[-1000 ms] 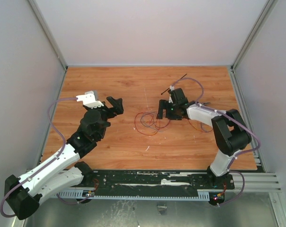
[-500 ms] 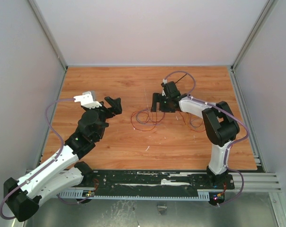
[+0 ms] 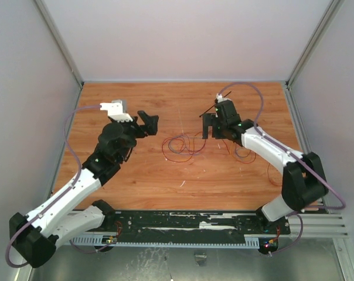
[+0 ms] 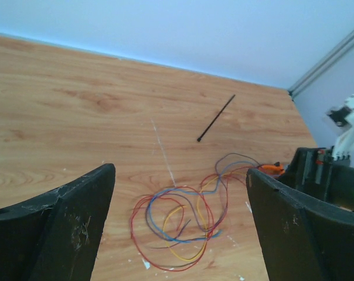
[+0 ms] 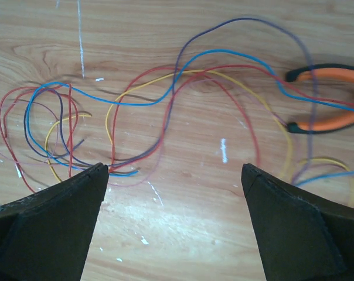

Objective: Zip-tie the wires
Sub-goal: Adjust the cable at the center of the board.

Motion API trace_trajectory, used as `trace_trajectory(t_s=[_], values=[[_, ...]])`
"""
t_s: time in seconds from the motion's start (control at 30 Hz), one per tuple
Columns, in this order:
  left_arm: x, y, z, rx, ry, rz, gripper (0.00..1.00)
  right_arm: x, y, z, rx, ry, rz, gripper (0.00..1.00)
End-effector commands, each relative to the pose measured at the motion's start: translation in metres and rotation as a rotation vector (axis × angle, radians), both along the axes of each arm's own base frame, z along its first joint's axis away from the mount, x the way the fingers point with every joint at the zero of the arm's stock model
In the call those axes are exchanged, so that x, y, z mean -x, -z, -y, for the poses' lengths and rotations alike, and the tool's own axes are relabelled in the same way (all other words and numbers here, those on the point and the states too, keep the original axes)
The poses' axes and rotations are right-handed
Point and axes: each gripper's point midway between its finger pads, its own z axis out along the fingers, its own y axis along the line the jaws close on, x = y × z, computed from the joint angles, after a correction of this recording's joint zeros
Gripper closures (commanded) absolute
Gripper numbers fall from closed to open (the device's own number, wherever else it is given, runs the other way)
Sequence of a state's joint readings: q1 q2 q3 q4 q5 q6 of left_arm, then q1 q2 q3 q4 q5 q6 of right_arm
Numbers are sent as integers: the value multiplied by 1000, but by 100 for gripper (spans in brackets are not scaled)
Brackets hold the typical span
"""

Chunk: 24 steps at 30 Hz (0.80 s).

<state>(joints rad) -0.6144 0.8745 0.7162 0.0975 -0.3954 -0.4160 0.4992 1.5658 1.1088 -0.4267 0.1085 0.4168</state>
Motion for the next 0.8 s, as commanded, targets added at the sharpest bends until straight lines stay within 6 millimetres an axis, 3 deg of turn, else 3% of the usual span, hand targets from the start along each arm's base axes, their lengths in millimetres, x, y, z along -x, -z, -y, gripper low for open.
trace_trajectory(t_s=[0.0,0.17,0.4,0.6,0.77], values=[[-14,-8,28,-18,155,-39,2,5,-30,46,110,116,103,2],[-44,2,52,-89,224,-99,2,13,-47,95,122,219,169,2],[-96,56,100,-221,379,-284,2,30,-59,139,88,320,240,9],[-137,108,127,-276,460,-434,2,44,-63,146,46,348,295,11],[-176,130,149,-300,476,-479,5,48,-63,145,21,342,310,12]])
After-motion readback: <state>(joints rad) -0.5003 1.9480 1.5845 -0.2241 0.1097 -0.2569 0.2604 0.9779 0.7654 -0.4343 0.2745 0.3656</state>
